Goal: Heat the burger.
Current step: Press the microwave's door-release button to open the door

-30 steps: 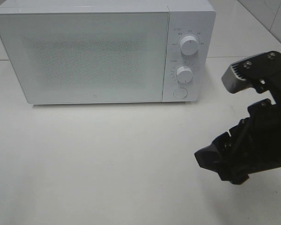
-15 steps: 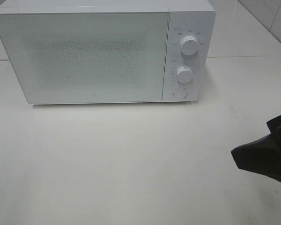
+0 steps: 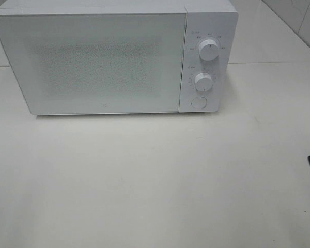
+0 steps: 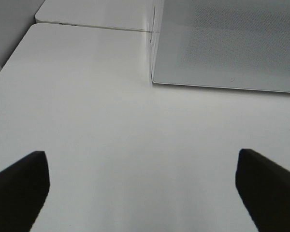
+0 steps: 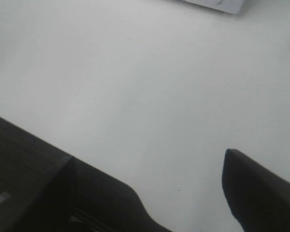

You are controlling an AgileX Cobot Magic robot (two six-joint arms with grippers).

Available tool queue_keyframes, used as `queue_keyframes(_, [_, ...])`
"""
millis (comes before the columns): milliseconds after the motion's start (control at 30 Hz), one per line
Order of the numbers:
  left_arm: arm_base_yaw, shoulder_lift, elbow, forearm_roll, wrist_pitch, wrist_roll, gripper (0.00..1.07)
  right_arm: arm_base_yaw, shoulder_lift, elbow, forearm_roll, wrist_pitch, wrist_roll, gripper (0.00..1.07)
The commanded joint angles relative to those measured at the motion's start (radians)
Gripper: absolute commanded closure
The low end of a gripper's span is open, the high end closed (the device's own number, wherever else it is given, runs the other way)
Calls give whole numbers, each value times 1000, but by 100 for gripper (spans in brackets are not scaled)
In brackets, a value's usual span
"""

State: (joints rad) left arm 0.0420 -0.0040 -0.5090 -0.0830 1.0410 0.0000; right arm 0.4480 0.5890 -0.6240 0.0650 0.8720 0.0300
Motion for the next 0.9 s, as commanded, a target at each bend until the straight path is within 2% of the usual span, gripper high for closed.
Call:
queue_keyframes(33, [4,-21,4,-5,-7,0,7,-79,-69,-7,-4,30,7,31])
queue_keyframes(67, [4,-21,4,-5,-7,0,7,-119,-116,-2,-4,47,7,31])
queue_keyframes(333, [4,-21,4,-5,-7,0,7,-248,-320,97,-4,77,9,31])
queue_keyframes(533, [4,-21,4,-5,-7,0,7,-328,-449,97,-5,83,10,31])
queue_keyframes(900, [4,-21,4,-5,-7,0,7,-339,-621,122,-32,133,11,31])
